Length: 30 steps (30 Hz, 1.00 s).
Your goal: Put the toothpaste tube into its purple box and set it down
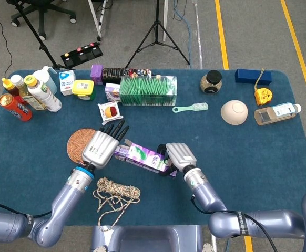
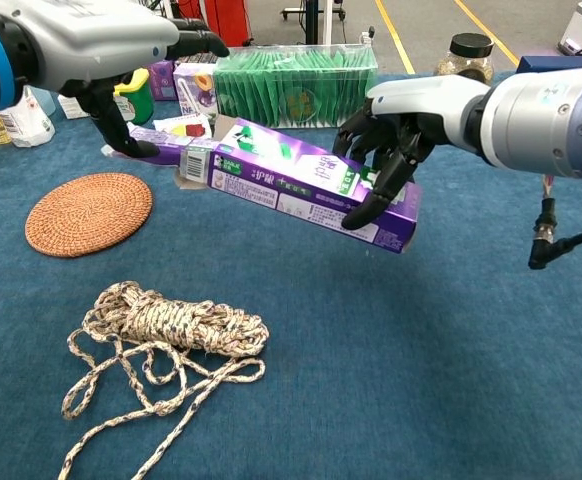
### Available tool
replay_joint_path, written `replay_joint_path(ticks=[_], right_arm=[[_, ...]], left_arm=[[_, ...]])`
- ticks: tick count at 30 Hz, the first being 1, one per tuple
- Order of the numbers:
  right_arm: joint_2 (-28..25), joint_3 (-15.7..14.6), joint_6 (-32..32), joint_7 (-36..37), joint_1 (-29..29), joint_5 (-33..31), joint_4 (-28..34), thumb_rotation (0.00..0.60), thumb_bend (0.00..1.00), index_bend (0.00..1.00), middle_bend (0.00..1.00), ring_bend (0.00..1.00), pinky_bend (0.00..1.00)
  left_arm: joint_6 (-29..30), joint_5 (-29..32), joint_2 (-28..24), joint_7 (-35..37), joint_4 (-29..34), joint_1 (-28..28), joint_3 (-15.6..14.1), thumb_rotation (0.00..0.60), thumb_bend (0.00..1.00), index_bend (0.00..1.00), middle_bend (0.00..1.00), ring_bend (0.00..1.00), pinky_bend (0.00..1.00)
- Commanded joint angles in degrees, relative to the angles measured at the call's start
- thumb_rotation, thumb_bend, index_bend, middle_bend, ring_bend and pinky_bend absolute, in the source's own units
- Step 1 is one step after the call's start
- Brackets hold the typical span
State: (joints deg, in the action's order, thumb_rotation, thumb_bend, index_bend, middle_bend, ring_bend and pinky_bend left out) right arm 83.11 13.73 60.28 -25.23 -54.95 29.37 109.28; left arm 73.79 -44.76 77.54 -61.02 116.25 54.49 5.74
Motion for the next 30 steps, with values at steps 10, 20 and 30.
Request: replay_joint_path(ticks=[10, 20, 30], right_arm=[[-2.1, 1.3, -6.2, 11.8, 4.5, 6.8, -3.0, 0.600, 0.48, 0.52, 0.56, 0.52, 0.67], [-1.0, 2.2, -10.6, 27.3, 9.8, 23.0, -8.5, 0.600, 0.49, 0.52, 0.56, 0.52, 0.66], [2.7, 2.4, -7.1, 35.5, 12.3, 34.1, -13.1, 0.600, 0.49, 0.52, 0.56, 0.52, 0.66]], left_arm=[[0.8, -2.7, -8.9, 6.9, 4.6, -2.7, 1.8, 0.600, 0.25, 0.00, 0.00, 0.12, 0.34], [-1.7, -4.8, -17.0, 16.0, 4.3, -6.0, 2.6, 0.600, 0.25, 0.00, 0.00, 0.12, 0.34], [-3.5, -7.4, -20.6, 22.1, 3.5, -8.1, 3.2, 0.600, 0.25, 0.00, 0.00, 0.12, 0.34]])
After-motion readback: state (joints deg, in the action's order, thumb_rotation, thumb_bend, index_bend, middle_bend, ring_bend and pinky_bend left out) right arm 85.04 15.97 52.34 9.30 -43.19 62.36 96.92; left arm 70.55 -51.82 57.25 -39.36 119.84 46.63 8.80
